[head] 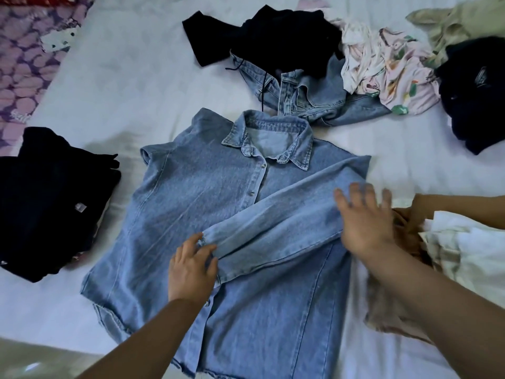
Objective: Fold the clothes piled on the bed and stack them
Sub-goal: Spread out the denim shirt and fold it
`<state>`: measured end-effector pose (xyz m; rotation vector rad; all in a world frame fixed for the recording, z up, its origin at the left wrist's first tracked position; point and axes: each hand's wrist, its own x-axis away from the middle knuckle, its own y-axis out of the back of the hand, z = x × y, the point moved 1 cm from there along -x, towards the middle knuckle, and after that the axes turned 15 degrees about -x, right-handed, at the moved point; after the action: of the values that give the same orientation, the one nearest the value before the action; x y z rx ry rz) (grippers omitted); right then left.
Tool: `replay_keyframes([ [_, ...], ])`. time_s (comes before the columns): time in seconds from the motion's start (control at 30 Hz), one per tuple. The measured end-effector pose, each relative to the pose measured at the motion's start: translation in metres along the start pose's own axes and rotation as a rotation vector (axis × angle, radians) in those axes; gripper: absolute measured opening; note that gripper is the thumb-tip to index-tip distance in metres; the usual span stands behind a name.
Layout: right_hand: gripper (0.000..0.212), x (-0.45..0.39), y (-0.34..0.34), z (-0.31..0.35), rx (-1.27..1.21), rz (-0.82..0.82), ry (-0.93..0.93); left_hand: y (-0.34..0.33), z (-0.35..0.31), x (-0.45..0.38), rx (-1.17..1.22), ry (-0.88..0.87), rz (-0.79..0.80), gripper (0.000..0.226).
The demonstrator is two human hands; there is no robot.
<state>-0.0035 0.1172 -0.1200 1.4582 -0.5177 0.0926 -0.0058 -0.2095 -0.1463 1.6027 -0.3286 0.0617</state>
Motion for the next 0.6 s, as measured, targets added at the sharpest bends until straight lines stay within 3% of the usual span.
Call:
replay_keyframes([
  [0.1, 0.056, 0.011, -0.024, 0.031, -0.105, 0.126, 0.234, -0.01, -0.002, -0.003, -0.155, -0.123, 0.138, 0.05],
  [0.23, 0.048, 0.02, -0.053, 0.043, -0.109, 0.369, 0.076, -0.022, 0.01, -0.006, -0.25, -0.147, 0.459, 0.053],
  [0.3, 0.043, 0.02, -0.047, 0.057, -0.08, 0.337, 0.033, -0.015, 0.018, -0.011, -0.139, -0.169, 0.41, 0.051],
  [0.4, 0.04, 0.016, -0.033, 0.097, -0.127, 0.216, 0.108, 0.002, 0.038, -0.021, 0.107, -0.122, 0.173, 0.061],
  [0.47, 0.048, 0.014, -0.031, 0.125, -0.218, 0.221, 0.147, 0.01, 0.055, -0.033, 0.108, -0.114, -0.009, 0.059],
  [0.6, 0.059, 0.003, -0.038, 0.178, -0.334, 0.293, 0.169, 0.024, 0.088, -0.079, 0.074, 0.022, -0.099, 0.047],
])
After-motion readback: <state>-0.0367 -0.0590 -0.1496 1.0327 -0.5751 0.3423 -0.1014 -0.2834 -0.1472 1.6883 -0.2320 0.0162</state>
